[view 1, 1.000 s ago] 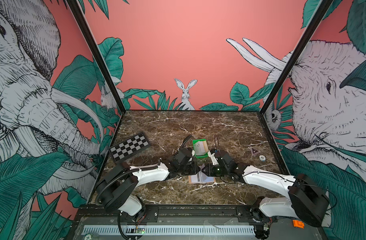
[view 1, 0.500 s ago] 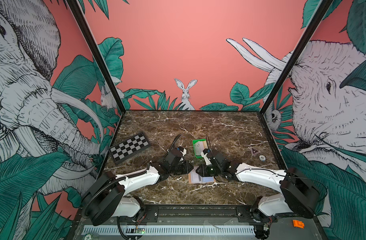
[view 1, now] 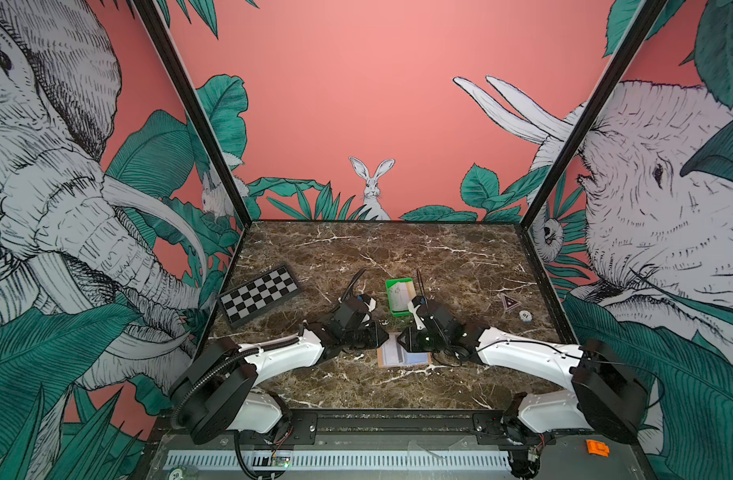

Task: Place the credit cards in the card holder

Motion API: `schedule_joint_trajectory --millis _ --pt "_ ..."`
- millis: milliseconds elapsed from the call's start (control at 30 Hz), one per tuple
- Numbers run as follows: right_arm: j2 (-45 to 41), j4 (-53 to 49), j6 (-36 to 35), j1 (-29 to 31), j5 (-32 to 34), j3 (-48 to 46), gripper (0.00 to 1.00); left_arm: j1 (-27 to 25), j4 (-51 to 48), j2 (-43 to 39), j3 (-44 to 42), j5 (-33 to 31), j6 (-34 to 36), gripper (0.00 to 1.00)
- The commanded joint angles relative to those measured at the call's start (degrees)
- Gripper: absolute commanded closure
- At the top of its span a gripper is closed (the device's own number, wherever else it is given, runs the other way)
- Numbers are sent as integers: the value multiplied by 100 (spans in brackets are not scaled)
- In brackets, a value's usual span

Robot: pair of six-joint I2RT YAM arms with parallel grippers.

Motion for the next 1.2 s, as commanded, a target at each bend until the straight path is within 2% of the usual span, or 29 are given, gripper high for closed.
schedule_joint_trajectory --millis 0,200,467,833,900,1167 --pt "-143 -290 -152 -60 290 118 68 40 -425 106 468 -235 406 83" --pt "-40 -561 -458 -386 121 490 61 190 -774 742 1324 -152 753 81" --pt "216 -996 -974 -1103 -102 1111 55 444 -1178 1476 2332 -146 1152 81" --pt "1194 -1381 -1660 -1759 -290 2160 29 618 -1505 2355 3314 -203 1435 85" --pt "1411 -1482 -1784 -1799 -241 2356 26 792 -1539 2492 3434 -210 1478 85" --pt "2159 -1654 -1996 -1893 -213 2891 16 889 -1390 2827 3594 -385 1468 88"
